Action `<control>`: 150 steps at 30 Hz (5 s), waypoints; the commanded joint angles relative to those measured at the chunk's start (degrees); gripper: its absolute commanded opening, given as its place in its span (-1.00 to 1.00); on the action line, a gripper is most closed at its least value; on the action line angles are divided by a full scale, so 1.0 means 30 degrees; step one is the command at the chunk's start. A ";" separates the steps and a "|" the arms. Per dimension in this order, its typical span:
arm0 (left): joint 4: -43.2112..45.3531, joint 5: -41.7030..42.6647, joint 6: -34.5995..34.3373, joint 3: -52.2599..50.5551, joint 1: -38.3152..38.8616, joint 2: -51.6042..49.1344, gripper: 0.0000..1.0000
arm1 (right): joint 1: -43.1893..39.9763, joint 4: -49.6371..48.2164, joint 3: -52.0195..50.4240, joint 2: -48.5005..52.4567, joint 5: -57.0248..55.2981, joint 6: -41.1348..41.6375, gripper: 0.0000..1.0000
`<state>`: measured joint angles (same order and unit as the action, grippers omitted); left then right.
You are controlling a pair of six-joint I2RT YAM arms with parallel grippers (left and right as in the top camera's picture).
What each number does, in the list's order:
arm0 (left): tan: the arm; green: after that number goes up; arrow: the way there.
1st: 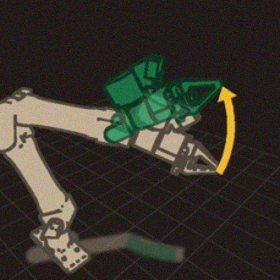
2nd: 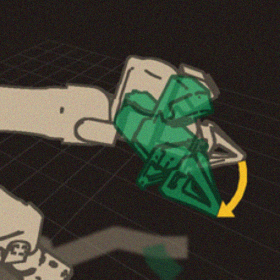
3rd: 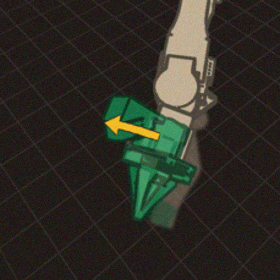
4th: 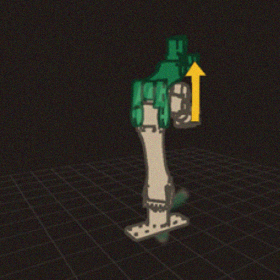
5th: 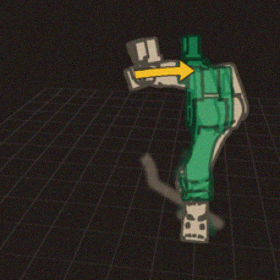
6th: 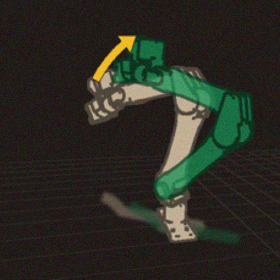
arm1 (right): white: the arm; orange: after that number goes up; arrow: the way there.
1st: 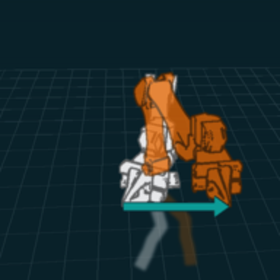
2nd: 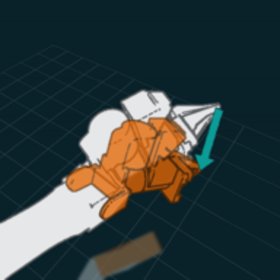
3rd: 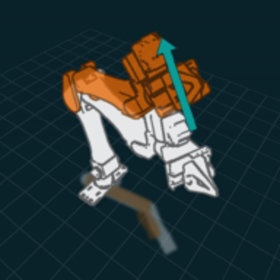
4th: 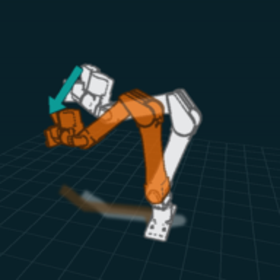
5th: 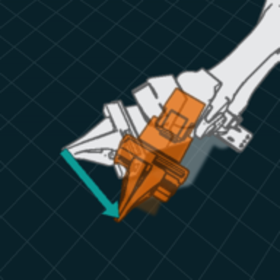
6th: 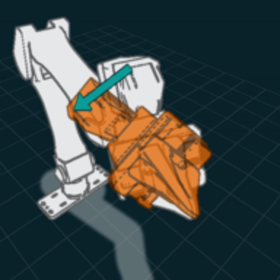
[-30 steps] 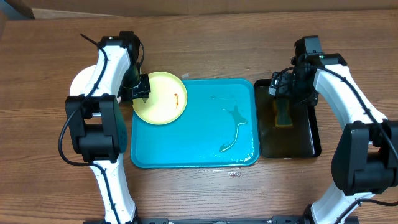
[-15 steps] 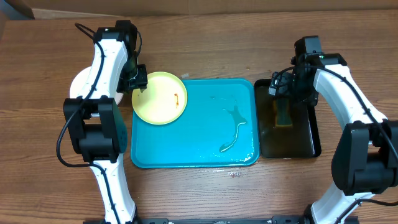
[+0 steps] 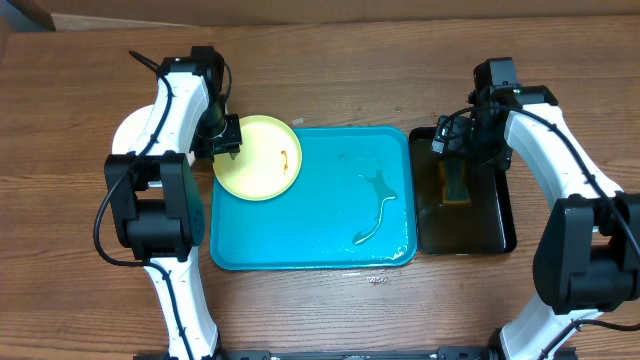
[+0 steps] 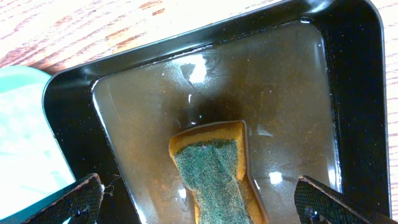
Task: Clean dirty plates on tray and stack at the side
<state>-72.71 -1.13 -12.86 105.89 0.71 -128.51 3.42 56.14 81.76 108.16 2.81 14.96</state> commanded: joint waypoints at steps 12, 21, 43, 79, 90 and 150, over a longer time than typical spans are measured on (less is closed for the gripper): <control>-0.1894 0.4422 0.0721 -0.0131 0.1676 -0.0160 -0.15 | -0.0007 -0.0095 0.0393 -0.0408 0.0109 0.0022 1.00; -0.2681 0.4408 0.0568 -0.0117 0.3869 -0.0160 -0.12 | -0.0007 -0.0095 0.0393 -0.0408 0.0109 0.0022 1.00; -0.1814 -0.2018 -0.0277 0.2550 0.0357 -0.0066 -0.03 | -0.0007 -0.0095 0.0393 -0.0408 0.0109 0.0022 1.00; 0.2448 0.1202 0.3774 -0.0211 -0.0182 -0.0204 0.45 | -0.0007 -0.0095 0.0393 -0.0408 0.0109 0.0022 1.00; 0.1399 0.4415 0.5049 -0.0248 0.0066 -0.0204 0.49 | -0.0007 -0.0095 0.0393 -0.0408 0.0109 0.0022 1.00; 0.0364 0.6331 0.4575 -0.0882 0.0146 0.0131 0.42 | -0.0007 -0.0095 0.0393 -0.0408 0.0109 0.0022 1.00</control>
<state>-71.11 13.43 -1.78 103.61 0.78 -128.55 3.42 56.12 81.76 108.16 2.76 14.96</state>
